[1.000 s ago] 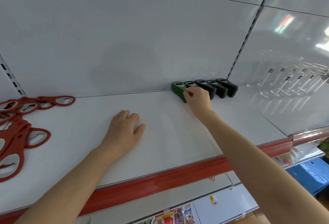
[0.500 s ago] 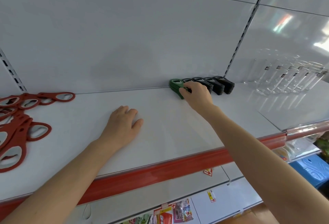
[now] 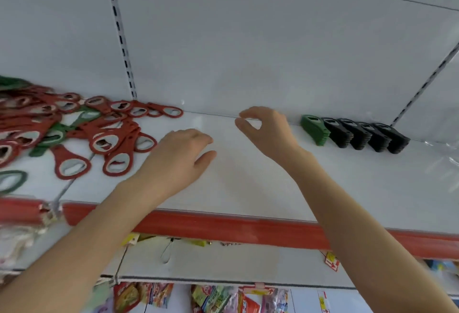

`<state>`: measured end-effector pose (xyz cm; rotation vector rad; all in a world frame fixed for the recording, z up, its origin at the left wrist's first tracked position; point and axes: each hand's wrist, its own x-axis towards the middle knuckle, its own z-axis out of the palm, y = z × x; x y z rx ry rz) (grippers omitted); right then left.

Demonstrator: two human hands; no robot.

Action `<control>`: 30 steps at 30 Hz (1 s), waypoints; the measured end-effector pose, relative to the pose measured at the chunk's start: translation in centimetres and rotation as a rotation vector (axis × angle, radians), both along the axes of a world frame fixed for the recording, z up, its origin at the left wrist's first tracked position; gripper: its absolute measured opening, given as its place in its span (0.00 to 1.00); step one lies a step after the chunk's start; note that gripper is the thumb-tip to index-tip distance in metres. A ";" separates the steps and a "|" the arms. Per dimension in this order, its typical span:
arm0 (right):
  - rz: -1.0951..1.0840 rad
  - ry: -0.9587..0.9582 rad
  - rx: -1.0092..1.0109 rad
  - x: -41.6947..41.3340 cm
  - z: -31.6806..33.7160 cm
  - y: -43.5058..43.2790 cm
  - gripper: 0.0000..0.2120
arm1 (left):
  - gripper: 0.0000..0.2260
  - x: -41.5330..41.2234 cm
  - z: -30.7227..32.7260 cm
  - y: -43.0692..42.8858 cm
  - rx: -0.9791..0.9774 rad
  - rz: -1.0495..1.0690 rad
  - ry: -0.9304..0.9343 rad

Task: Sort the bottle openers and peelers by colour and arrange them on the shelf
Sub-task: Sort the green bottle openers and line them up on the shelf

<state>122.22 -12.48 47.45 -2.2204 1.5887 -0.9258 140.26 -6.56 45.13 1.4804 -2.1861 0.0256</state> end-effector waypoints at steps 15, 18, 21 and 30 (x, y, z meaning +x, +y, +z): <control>0.323 0.131 -0.048 23.5 -0.1 0.0 0.12 | 0.20 24.1 0.7 7.1 -0.047 0.340 -0.009; 0.328 0.157 -0.030 28.5 -0.5 -0.2 0.11 | 0.19 29.1 0.4 7.0 -0.033 0.346 0.013; 0.292 0.210 0.038 32.2 -0.9 -0.5 0.14 | 0.14 33.1 -0.3 6.4 -0.025 0.322 -0.009; 0.288 0.193 0.060 39.0 -1.7 0.0 0.12 | 0.14 39.6 -1.6 5.5 -0.017 0.290 0.056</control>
